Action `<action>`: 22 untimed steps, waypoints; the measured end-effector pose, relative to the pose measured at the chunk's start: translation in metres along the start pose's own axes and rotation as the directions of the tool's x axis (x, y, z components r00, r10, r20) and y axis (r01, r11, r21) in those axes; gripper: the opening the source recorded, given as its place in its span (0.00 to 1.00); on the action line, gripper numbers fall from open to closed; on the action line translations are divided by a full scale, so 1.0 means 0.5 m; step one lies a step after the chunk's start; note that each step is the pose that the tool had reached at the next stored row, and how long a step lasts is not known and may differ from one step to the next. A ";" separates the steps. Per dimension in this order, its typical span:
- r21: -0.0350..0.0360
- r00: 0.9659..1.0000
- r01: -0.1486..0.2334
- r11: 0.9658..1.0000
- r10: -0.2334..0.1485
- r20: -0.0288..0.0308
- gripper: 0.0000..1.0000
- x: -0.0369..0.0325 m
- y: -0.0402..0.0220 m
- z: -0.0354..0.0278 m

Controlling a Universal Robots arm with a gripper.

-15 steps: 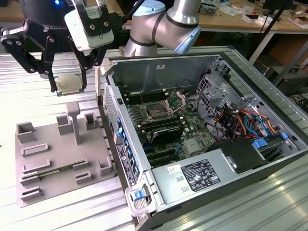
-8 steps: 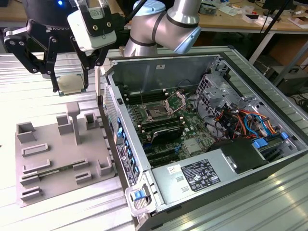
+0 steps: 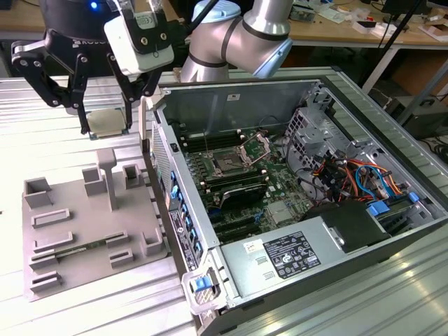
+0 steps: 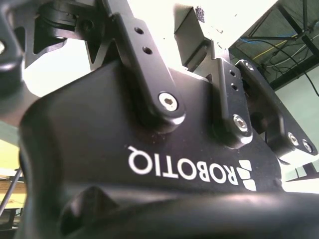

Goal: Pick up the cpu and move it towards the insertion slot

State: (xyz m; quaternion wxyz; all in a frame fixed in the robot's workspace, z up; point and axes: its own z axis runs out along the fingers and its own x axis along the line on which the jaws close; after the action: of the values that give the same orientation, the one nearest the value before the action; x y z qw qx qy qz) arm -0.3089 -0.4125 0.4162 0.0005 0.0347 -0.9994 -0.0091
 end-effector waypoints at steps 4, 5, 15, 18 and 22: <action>0.000 1.000 0.000 1.000 0.000 0.000 0.53 -0.003 0.000 0.001; 0.000 1.000 0.000 1.000 0.000 0.000 0.53 -0.004 0.000 0.001; 0.000 1.000 0.000 1.000 0.000 0.000 0.53 -0.013 -0.001 0.002; 0.000 1.000 0.000 1.000 0.000 0.000 0.53 -0.016 -0.001 0.003; 0.000 1.000 0.000 1.000 0.000 0.000 0.53 -0.019 -0.001 0.003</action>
State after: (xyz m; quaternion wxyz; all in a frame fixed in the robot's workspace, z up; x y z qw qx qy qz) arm -0.2991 -0.4125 0.4145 0.0005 0.0346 -0.9994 -0.0091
